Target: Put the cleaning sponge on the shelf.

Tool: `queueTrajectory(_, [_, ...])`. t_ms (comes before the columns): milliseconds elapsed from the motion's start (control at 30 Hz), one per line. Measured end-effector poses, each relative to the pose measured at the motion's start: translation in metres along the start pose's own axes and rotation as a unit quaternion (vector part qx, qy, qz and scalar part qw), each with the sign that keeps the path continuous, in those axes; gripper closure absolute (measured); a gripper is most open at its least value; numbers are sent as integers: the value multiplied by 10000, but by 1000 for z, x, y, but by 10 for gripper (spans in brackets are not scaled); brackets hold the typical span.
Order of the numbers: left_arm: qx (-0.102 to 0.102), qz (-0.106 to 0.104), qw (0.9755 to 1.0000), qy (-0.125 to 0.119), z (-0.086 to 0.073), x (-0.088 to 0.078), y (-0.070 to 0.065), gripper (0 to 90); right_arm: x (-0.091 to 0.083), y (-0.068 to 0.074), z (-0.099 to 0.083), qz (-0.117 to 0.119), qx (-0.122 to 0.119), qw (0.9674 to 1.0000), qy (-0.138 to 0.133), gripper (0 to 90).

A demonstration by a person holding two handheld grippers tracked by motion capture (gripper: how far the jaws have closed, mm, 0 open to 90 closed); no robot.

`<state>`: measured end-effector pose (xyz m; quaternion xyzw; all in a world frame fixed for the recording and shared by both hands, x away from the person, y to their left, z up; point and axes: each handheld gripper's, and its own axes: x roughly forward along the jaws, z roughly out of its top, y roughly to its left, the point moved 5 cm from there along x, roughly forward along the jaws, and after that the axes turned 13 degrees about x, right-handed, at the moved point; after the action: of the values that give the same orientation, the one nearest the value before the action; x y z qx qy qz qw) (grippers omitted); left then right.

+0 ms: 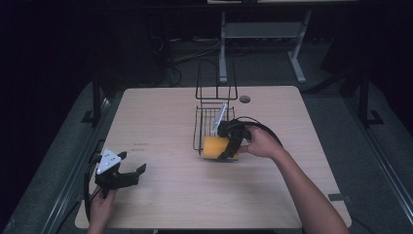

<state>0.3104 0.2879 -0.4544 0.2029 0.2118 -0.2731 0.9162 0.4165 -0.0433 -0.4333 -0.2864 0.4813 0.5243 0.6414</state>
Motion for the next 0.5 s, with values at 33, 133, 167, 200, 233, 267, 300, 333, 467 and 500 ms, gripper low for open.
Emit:
queueTrajectory(33, [-8,10,10000,-10,0,0,0,139,0,0,1,-11,3,10000,27,218])
queueTrajectory(133, [-17,33,10000,-20,0,-2,1,139,2,-1,3,2,29,10000,3,218])
queueTrajectory(167, [-21,32,10000,-22,0,-2,1,139,3,-2,4,19,12,10000,-7,218])
queueTrajectory(200, [-24,28,10000,-23,0,-1,2,139,4,-3,5,18,-30,10000,-16,218])
queueTrajectory(233, [-36,26,10000,-20,0,-1,1,139,5,-3,4,19,-2,10000,13,218])
queueTrajectory(267, [-34,22,10000,-14,0,-1,1,139,5,-4,5,31,0,10000,13,218])
queueTrajectory(300, [-17,22,10000,-12,0,-1,1,139,6,-5,4,35,11,10000,32,218])
queueTrajectory(333, [-9,22,10000,-12,0,-1,1,139,6,-6,4,43,20,10000,4,218])
queueTrajectory(467, [-16,17,10000,-9,0,-1,1,139,4,-12,5,54,99,9999,-66,218])
queueTrajectory(500, [-19,19,10000,-9,0,-1,1,139,3,-13,6,29,89,10000,-35,218])
